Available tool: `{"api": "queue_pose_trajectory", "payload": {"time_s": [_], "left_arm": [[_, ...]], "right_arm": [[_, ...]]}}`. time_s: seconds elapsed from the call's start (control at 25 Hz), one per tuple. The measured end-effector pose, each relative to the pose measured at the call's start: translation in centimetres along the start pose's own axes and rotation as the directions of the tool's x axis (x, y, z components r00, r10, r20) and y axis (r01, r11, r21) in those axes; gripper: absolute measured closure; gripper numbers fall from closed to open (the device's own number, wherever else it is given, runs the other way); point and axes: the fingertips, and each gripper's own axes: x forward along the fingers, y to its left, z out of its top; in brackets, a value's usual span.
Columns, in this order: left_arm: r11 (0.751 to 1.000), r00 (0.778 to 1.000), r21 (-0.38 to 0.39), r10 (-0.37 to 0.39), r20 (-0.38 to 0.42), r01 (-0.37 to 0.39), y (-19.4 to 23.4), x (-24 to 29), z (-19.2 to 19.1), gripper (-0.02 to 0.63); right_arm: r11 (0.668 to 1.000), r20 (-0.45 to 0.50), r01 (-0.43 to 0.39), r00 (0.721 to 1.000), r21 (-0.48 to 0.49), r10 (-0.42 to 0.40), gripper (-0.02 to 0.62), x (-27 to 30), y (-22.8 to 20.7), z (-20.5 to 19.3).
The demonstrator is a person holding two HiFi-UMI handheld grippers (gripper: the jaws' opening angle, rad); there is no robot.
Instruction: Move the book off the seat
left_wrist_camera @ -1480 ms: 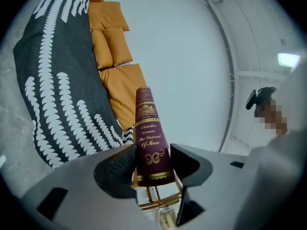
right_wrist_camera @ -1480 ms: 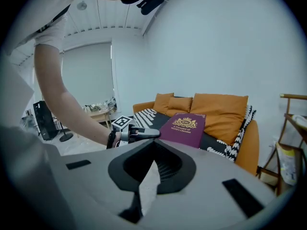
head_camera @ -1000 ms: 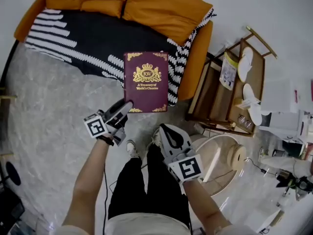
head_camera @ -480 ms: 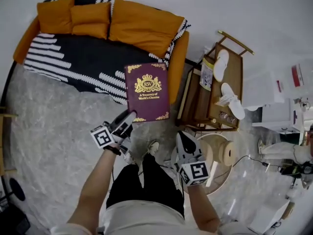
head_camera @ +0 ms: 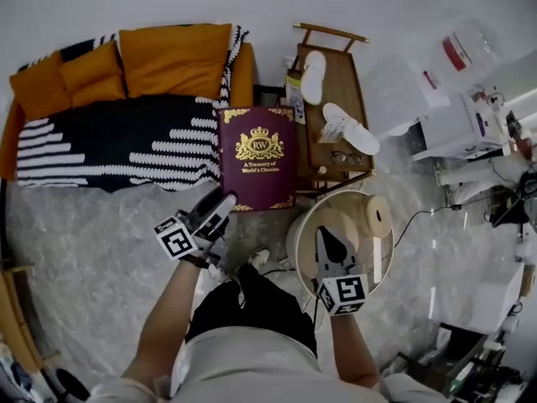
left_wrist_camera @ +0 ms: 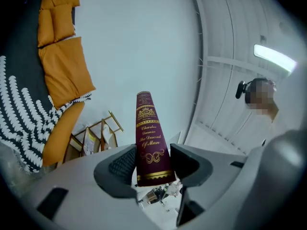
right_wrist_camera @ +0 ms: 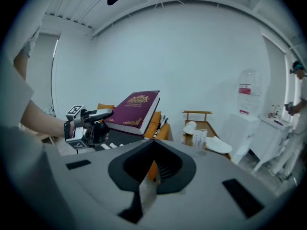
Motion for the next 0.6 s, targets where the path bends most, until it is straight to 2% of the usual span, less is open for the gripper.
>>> {"api": "queue_pose_trajectory", "payload": {"time_s": [0.12,0.24,0.44,0.52,0.6], "left_arm": [[0.999,0.996,-0.016,-0.052,-0.075,0.051,-1.6,3.4,-2.8,0.375],[0.991,0.982,-0.07,-0.124,-0.142,0.115,-3.3,6.5,-6.5,0.376],[0.968,0.943,-0.169,-0.225,-0.244,0.188,-6.8,13.3,-13.4,0.377],[0.952,0.926,-0.221,-0.266,-0.269,0.21,-8.1,16.3,-15.9,0.378],[0.943,0.907,-0.241,-0.295,-0.299,0.228,-8.9,18.8,-18.0,0.379]], "right_arm": [[0.993,-0.018,0.105,0.994,0.058,-0.104,0.574,-3.3,-4.8,-2.5],[0.972,-0.041,0.202,0.979,0.124,-0.198,0.574,-6.4,-9.5,-5.7],[0.913,-0.057,0.334,0.942,0.236,-0.33,0.574,-12.7,-17.0,-9.9],[0.891,-0.064,0.375,0.926,0.258,-0.371,0.574,-14.8,-19.5,-11.4],[0.872,-0.07,0.411,0.91,0.267,-0.408,0.574,-16.4,-21.5,-12.7]]}}
